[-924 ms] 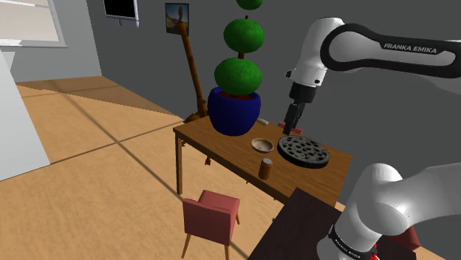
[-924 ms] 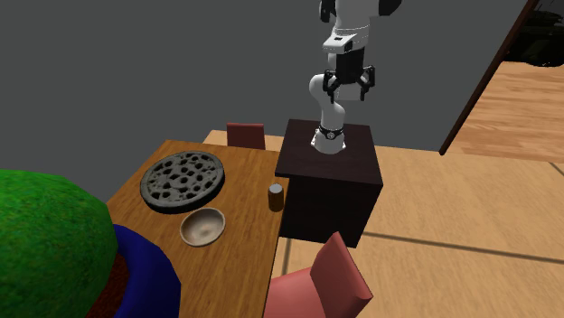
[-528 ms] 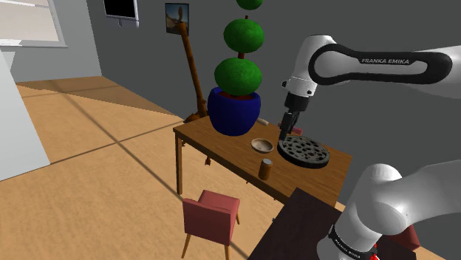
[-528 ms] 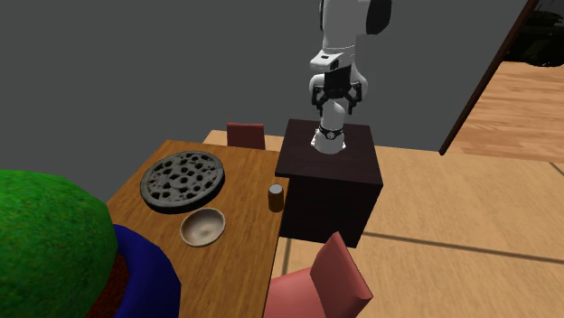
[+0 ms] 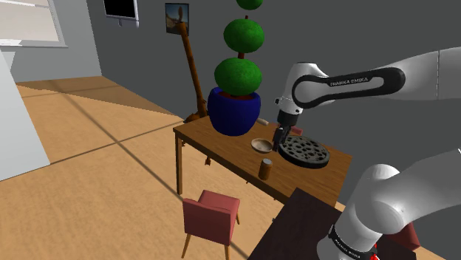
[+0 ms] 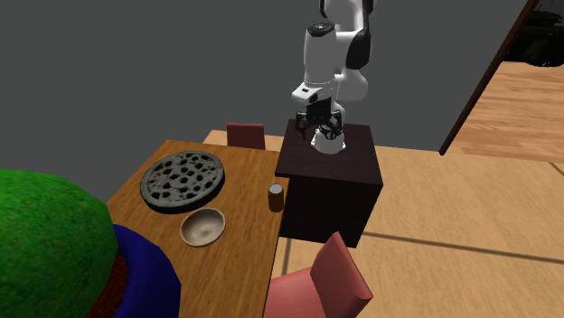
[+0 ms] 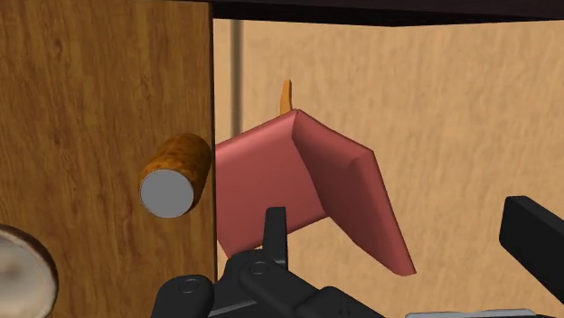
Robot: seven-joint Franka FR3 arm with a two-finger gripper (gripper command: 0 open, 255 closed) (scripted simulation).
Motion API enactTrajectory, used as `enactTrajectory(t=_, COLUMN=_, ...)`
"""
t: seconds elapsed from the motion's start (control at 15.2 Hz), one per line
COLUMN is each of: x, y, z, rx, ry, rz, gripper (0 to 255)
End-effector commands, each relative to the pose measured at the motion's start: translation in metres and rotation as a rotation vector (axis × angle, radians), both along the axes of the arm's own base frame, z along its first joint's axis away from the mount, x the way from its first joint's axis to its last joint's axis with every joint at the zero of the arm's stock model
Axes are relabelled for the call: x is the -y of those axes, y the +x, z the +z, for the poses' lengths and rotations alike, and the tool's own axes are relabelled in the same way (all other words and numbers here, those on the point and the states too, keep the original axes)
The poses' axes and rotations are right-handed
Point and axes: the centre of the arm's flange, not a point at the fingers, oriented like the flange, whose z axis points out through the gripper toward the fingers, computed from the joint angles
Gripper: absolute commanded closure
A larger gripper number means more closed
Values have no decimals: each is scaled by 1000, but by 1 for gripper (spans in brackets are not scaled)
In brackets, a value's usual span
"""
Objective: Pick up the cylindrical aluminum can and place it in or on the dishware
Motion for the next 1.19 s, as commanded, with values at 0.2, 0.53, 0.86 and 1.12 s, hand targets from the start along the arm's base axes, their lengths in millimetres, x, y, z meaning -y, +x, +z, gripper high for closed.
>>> enactTrajectory(t=0.2, x=35, y=20, z=-52, rx=2, ry=-19, rz=-13, gripper=0)
enactTrajectory(t=0.53, x=69, y=39, z=-103, rx=1, ry=-38, rz=-27, gripper=0)
enactTrajectory(t=0.86, x=105, y=58, z=-154, rx=1, ry=-56, rz=-41, gripper=0)
enactTrajectory(t=1.12, x=128, y=69, z=-185, rx=0, ry=-68, rz=-49, gripper=0)
